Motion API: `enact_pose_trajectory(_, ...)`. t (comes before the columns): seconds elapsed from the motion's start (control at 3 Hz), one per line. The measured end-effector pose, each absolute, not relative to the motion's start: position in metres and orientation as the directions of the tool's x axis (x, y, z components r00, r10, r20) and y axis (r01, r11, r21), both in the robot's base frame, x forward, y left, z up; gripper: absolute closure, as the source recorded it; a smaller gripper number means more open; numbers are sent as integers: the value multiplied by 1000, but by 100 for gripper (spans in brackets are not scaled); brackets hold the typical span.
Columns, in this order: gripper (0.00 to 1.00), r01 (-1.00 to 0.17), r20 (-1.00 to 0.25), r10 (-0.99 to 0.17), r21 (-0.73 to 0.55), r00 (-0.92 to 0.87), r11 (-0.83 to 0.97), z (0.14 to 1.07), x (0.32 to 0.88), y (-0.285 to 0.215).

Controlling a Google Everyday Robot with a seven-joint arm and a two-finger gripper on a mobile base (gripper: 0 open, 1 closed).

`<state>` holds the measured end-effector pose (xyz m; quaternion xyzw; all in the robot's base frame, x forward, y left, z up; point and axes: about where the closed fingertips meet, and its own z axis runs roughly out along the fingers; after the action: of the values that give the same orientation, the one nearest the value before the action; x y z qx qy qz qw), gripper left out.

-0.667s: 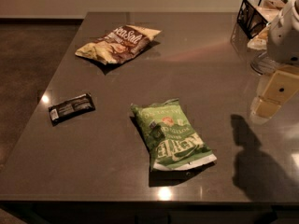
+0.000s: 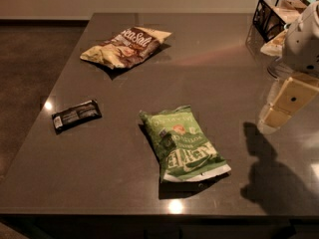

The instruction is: Move green jalapeno chip bag near brown chip bag

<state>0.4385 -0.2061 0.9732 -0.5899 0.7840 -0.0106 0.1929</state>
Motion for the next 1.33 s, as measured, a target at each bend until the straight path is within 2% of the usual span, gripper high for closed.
enact_pose_trajectory(0.67,0,-904,-507,-823,-173,-258,390,946,432,-149)
enact_pose_trajectory(1.33,0,-885,-509,-787,-95,-350,456,897,438,-105)
